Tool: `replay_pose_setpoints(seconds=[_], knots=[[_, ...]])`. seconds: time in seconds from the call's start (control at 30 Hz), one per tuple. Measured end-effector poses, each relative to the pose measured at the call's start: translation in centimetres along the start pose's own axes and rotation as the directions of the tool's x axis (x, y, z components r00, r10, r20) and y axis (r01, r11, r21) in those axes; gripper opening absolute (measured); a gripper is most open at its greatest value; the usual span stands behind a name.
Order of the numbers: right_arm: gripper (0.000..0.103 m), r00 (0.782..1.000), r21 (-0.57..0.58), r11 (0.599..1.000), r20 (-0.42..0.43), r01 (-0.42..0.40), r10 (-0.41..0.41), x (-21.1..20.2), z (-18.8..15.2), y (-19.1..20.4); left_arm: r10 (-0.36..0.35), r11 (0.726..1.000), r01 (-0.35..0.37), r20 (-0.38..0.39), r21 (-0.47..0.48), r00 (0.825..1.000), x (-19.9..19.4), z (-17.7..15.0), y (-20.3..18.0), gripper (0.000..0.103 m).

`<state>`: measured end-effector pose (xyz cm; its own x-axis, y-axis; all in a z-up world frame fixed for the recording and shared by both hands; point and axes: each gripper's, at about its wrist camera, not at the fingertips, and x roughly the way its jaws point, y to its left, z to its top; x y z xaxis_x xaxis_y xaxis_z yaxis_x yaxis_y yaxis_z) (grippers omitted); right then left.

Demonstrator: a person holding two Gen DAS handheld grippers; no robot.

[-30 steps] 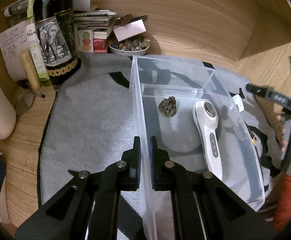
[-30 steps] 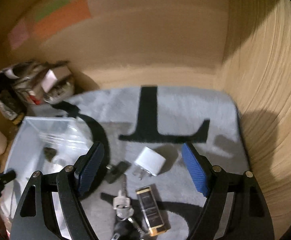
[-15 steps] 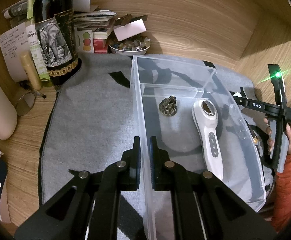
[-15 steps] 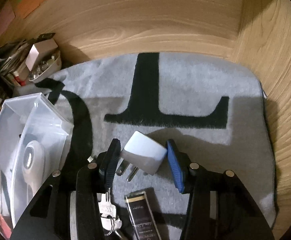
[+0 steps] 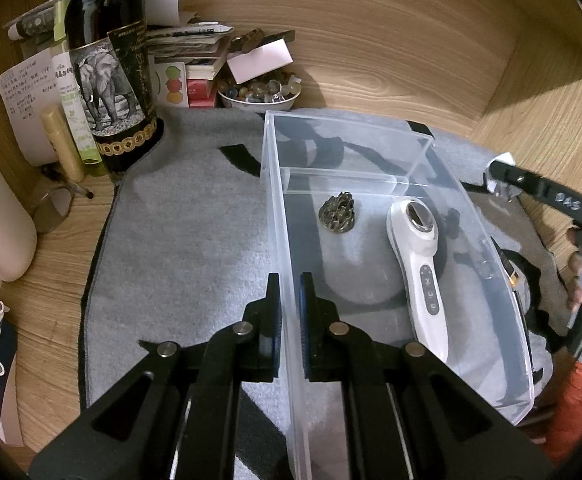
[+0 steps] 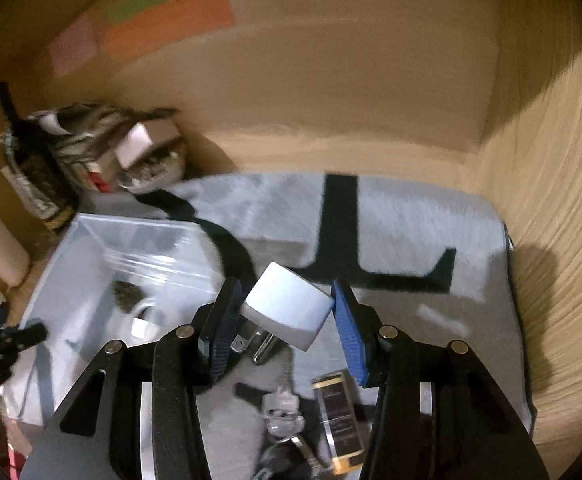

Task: Organize rigid objects
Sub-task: 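Grasp the white plug adapter on the mat with the right gripper, then place the white plug adapter into the clear box beside the massager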

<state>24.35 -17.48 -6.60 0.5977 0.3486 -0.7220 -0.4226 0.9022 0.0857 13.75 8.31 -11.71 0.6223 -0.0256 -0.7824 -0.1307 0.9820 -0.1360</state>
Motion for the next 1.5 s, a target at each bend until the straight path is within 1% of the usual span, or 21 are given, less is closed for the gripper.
replay_pose_setpoints(seconds=[0.33,0.53,0.63,0.7,0.87,1.0,1.13,1.2,1.37,1.5], knots=[[0.044,0.993,-0.1,0.992,0.089,-0.073,0.083,-3.5,0.6,4.9,-0.001,1.0,0.001,0.009,0.016,1.0,0.0,-0.1,0.0,0.008],[0.044,0.988,-0.157,0.982,0.098,-0.106,0.122,-4.2,0.2,7.6,-0.017,1.0,0.017,0.009,0.012,1.0,0.0,-0.2,0.2,0.008],[0.044,0.985,-0.155,0.98,0.098,-0.126,0.143,-4.1,0.1,8.6,-0.02,1.0,0.02,0.012,0.014,1.0,0.0,-0.2,0.2,0.008],[0.044,0.983,-0.159,0.976,0.084,-0.151,0.165,-3.7,0.0,9.2,-0.022,1.0,0.021,0.013,0.016,1.0,-0.1,-0.2,0.2,0.008],[0.044,0.983,-0.198,0.967,0.049,-0.163,0.176,-2.6,-0.5,10.9,-0.028,1.0,0.028,0.016,0.012,0.999,-0.1,-0.3,0.2,0.008],[0.044,0.98,-0.223,0.955,-0.013,-0.194,0.196,-0.9,-0.9,11.9,-0.031,0.999,0.031,0.018,0.01,0.999,-0.1,-0.3,0.2,0.008],[0.044,0.98,-0.305,0.932,-0.064,-0.197,0.186,0.5,-1.7,13.5,-0.031,0.999,0.031,0.019,0.015,0.999,-0.2,-0.4,0.2,0.009],[0.044,0.979,-0.329,0.922,-0.089,-0.204,0.185,1.1,-2.1,13.9,-0.031,0.999,0.03,0.02,0.019,0.999,-0.2,-0.4,0.1,0.009],[0.044,0.973,-0.339,0.915,-0.146,-0.217,0.176,2.2,-2.4,14.3,-0.037,0.999,0.037,0.021,0.014,0.999,-0.2,-0.4,0.2,0.009],[0.044,0.973,-0.34,0.915,-0.153,-0.217,0.174,2.4,-2.4,14.1,-0.038,0.999,0.038,0.021,0.015,0.999,-0.2,-0.4,0.3,0.009]])
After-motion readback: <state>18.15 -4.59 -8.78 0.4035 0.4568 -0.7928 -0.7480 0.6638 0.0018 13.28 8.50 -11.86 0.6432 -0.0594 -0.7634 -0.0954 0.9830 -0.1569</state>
